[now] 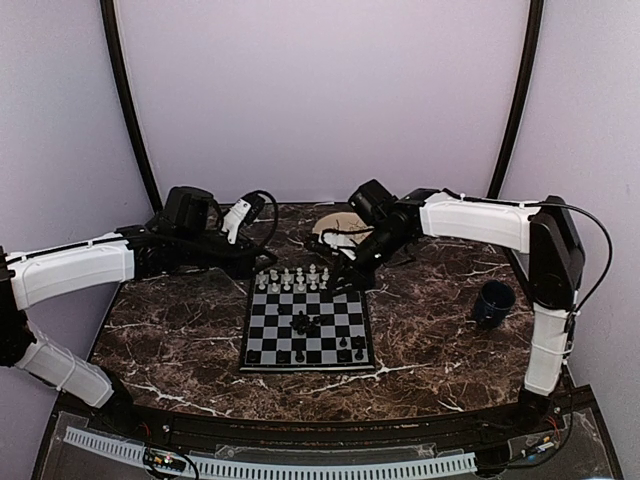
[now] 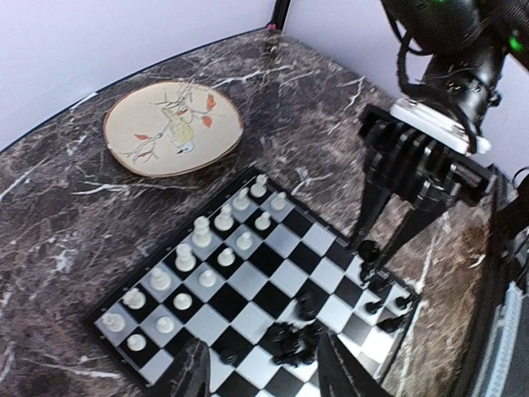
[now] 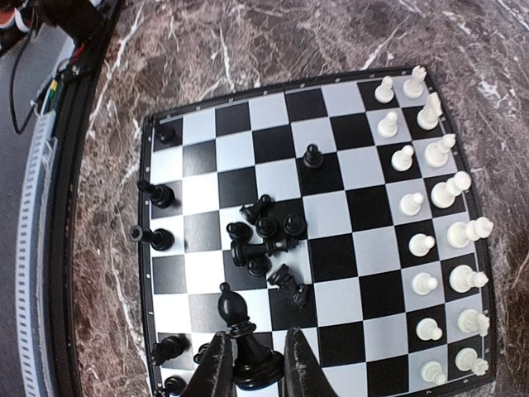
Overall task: Set up the chess pieces on the board
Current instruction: Pass from the right arm to the left
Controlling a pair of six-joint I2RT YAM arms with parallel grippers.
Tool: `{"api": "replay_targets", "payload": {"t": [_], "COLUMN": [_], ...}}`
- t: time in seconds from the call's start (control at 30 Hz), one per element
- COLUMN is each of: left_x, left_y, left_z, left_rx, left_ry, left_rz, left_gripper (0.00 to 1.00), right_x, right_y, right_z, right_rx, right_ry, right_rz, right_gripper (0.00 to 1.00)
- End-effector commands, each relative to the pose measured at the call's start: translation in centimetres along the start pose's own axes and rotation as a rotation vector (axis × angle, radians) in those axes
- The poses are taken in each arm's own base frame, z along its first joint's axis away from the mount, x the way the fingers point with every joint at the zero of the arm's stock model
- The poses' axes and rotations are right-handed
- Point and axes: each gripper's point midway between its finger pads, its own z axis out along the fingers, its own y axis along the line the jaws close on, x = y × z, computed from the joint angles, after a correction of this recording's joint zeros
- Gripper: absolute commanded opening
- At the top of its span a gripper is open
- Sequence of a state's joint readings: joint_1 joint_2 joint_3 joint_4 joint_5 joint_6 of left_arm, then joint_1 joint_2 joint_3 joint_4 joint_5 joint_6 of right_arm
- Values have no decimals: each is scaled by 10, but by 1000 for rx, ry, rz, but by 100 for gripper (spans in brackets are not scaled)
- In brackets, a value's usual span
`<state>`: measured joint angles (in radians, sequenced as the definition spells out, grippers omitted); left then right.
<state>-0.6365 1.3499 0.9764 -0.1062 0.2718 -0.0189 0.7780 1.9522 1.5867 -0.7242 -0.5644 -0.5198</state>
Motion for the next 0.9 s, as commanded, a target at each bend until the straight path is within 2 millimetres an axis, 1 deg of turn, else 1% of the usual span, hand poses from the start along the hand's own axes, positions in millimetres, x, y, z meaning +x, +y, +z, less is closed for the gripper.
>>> {"api": "replay_targets", "payload": {"t": [0.0, 0.13, 0.4, 0.5, 0.63, 0.7, 0.87], "left_x": [-30, -30, -15, -12, -8, -7, -2], "left_y": [-29, -45, -75, -80, -85, -88, -91], "left_z": [-14, -8, 19, 27, 36, 39, 45], "left_rx": [188, 316, 439, 454, 480, 490, 508], "left_ry": [-179, -217, -148, -127, -96, -86, -72], "left_rz": [-213, -349, -381, -381, -385, -383, -395], "left_gripper": [46, 44, 42, 39, 39, 39, 35], "right_x": [-36, -40, -42, -42, -42, -43, -43], "right_y": [7, 8, 12, 14, 15, 16, 18], "right_z": [-26, -31, -32, -33, -34, -36, -38], "right_rx": [-73, -78, -98, -105, -107, -105, -108], "right_ry": [-153, -177, -188, -191, -196, -198, -202], "right_rz": [58, 63, 71, 71, 70, 68, 64], "right_gripper": [12, 12, 12, 12, 13, 13, 13]}}
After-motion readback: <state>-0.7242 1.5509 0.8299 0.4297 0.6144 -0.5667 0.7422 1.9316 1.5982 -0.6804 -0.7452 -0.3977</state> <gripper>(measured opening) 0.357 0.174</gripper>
